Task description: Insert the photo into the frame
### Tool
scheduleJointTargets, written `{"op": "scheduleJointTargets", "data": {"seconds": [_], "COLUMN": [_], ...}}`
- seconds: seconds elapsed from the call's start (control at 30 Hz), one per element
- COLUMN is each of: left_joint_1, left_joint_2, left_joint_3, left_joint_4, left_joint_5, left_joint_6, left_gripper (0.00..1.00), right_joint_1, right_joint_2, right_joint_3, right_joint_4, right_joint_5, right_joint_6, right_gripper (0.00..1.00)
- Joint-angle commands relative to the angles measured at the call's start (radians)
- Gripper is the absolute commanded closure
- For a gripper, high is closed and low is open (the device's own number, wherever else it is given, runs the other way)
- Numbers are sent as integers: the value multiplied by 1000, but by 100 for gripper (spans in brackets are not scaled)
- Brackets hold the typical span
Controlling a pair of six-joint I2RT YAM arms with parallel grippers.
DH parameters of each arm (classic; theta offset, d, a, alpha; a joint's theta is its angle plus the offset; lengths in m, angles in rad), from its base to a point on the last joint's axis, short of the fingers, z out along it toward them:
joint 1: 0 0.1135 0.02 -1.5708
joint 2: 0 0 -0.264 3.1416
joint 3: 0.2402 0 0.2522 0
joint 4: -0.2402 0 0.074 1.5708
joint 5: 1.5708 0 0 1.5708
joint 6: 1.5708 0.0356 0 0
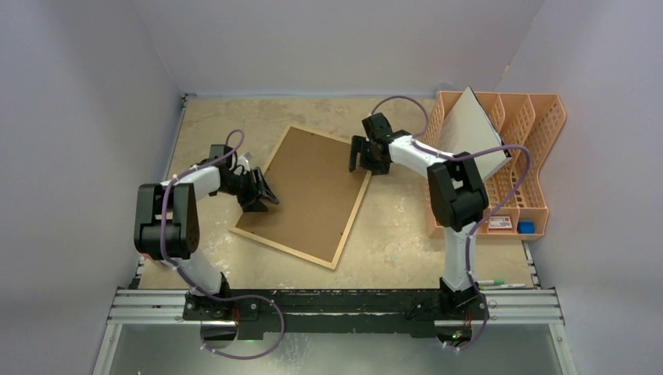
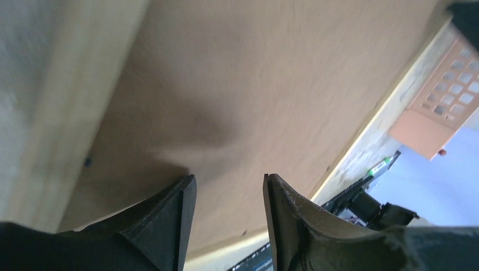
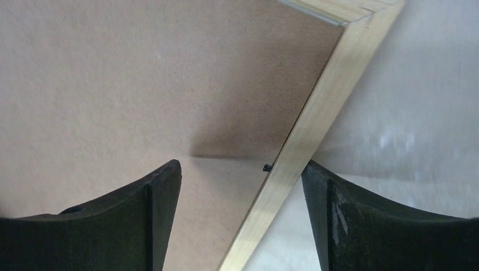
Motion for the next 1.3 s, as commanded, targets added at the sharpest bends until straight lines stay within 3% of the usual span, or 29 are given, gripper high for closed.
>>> {"op": "scheduleJointTargets", "data": {"seconds": [0.0, 0.2, 0.33, 0.53, 0.63, 0.7, 0.83, 1.03, 1.27], "left_joint_1": [-14, -19, -19, -19, -19, -18, 15, 21, 21], "left_joint_2": [-106, -185, -232, -324, -327, -287, -161, -81, -104], "left_joint_3": [-127, -224, -174, 14, 83, 102, 141, 61, -39], "left_joint_4": [13, 23, -27, -109, -106, -80, -81, 82, 128], "left_joint_5": [46, 62, 20, -288, -466, -520, -580, -397, -176], "left_joint_6": [-40, -48, -15, 10, -14, -19, -79, -161, -129], "left_gripper": [50, 50, 50, 44, 26, 20, 18, 19, 38], "right_joint_1": [7, 7, 7, 7, 7, 9, 18, 70, 173], "right_joint_2": [139, 181, 171, 70, 15, -31, -116, -108, -59], "right_joint_3": [113, 177, 213, 235, 211, 191, 150, 194, 268], "right_joint_4": [47, 38, 6, -96, -131, -130, -104, -184, -173], "right_joint_5": [14, 61, 127, 293, 352, 384, 319, 279, 213], "right_joint_6": [-43, -59, -53, 19, 50, 55, 29, 65, 54], "right_gripper": [20, 20, 20, 20, 20, 20, 21, 27, 31]}}
